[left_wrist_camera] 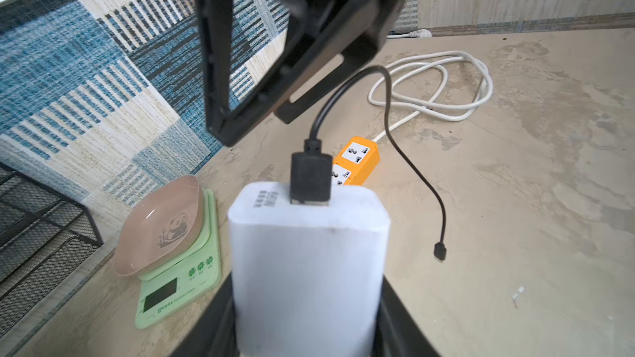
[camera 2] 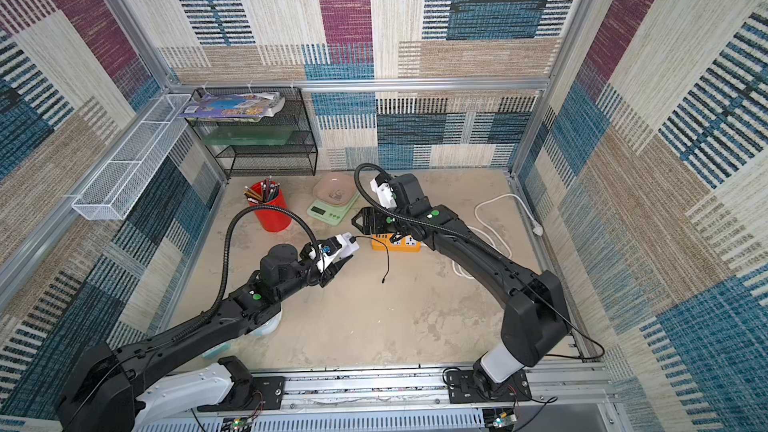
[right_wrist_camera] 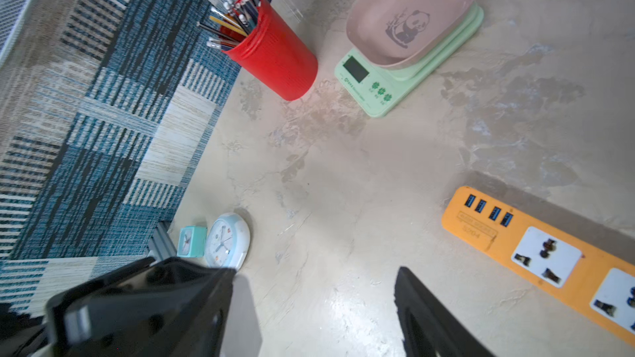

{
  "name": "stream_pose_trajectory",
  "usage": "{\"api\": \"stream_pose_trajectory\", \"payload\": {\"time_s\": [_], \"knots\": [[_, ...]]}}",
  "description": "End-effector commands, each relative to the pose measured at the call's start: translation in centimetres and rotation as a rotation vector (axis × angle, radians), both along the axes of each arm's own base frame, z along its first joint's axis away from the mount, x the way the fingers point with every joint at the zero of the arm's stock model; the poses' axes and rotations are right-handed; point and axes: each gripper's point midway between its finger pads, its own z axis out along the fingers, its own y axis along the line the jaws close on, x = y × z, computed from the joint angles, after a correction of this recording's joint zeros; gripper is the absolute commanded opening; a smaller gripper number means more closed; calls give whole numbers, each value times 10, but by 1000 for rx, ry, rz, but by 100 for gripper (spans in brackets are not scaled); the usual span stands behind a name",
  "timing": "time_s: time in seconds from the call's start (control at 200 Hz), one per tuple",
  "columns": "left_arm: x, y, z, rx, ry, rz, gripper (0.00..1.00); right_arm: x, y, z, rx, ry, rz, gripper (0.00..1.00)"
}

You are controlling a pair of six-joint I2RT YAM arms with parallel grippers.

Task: Charge the electronic scale
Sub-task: Insert the plug into the socket.

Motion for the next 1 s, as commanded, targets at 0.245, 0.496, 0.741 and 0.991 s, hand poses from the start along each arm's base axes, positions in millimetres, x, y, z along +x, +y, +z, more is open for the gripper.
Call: {"api": "stream_pose_trajectory", "payload": {"time_s": [0.245,0.496,0.741,0.991], "knots": [[4,-1,16,-76,-19,16,34,-35,17,31,72,-167,80,85],[3,-2,19,-93,-16,10,34,-36,25,7,9,-138,87,78],[5,-4,19,-102,-3,11,33,-40,35,-1,-8,-133,123,61],[7,-5,20,-109,6,15,32,-42,39,-6,-6,-127,150,42]]}}
